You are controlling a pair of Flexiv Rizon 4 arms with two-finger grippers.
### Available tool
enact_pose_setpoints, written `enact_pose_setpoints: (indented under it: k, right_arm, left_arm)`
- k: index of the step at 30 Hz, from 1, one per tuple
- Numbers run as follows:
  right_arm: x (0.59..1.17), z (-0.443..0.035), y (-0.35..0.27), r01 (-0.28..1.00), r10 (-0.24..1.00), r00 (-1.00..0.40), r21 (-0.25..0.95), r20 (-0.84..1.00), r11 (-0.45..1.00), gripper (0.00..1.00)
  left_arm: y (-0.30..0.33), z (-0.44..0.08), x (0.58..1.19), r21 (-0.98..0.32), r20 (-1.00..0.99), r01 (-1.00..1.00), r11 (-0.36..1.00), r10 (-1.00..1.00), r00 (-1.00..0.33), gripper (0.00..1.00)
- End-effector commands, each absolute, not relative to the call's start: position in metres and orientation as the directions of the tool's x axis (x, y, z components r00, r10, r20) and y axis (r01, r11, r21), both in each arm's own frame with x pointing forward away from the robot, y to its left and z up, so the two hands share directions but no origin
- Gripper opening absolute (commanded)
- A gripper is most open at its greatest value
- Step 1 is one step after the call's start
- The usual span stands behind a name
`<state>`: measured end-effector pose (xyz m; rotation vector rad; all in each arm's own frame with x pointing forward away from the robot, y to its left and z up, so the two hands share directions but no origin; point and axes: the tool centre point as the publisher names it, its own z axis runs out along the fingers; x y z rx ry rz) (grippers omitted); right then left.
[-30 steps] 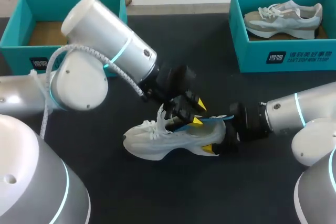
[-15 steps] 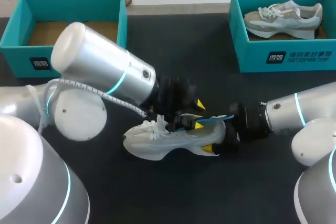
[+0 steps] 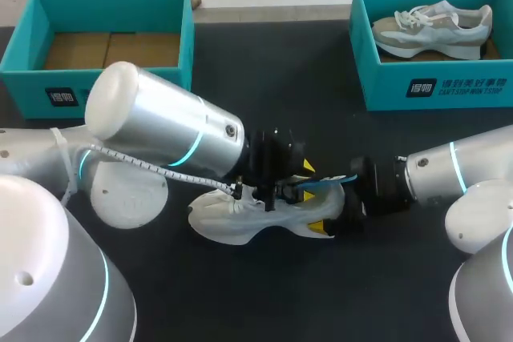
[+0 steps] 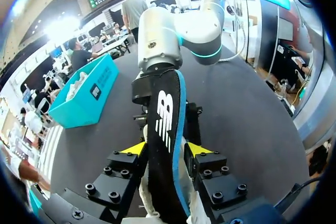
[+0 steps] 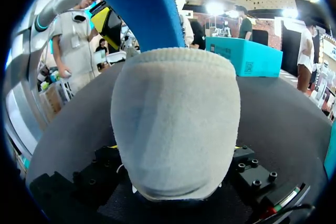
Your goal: Take the shoe out of the shoebox, open the shoe tongue, remove and reinsert the insole, then place the shoe into the shoebox
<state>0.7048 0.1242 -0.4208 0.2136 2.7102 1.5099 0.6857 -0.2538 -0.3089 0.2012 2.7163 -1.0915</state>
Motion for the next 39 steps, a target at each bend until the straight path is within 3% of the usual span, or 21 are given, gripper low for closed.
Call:
enact_pose_setpoints:
  k: [1, 2, 5, 13, 26, 32, 39]
  right_arm:
    - [0.705, -0.427, 0.13, 0.106, 0.138, -0.99, 0.846, 0.039, 0.522, 0.0]
    - [0.705, -0.427, 0.13, 0.106, 0.138, -0.99, 0.846, 0.039, 0.522, 0.0]
    - [0.705, -0.427, 0.13, 0.106, 0.138, -0.99, 0.846, 0.039, 0.522, 0.0]
    - [0.705, -0.427, 0.13, 0.106, 0.138, -0.99, 0.846, 0.039, 0.522, 0.0]
    - [0.705, -0.427, 0.13, 0.106, 0.138, -0.99, 0.846, 0.039, 0.522, 0.0]
    - [0.705, -0.427, 0.13, 0.106, 0.138, -0.99, 0.846, 0.039, 0.522, 0.0]
    - [0.705, -0.427, 0.13, 0.106, 0.138, -0.99, 0.846, 0.039, 0.522, 0.0]
  left_arm:
    - [-0.26, -0.317, 0.687, -0.667, -0.24, 0.199, 0.718, 0.047, -0.97, 0.4]
    - [-0.26, -0.317, 0.687, -0.668, -0.239, 0.198, 0.718, 0.046, -0.97, 0.36]
    - [-0.259, -0.316, 0.686, -0.67, -0.237, 0.196, 0.716, 0.045, -0.971, 0.0]
    - [-0.249, -0.298, 0.682, -0.707, -0.192, 0.177, 0.685, 0.054, -0.98, 0.0]
    - [-0.266, -0.216, 0.695, -0.77, -0.213, 0.216, 0.601, 0.077, -0.974, 0.0]
    - [-0.283, -0.179, 0.703, -0.846, -0.2, 0.215, 0.488, 0.083, -0.976, 0.0]
    - [-0.289, -0.133, 0.707, -0.962, -0.168, 0.189, 0.2, 0.118, -0.979, 0.0]
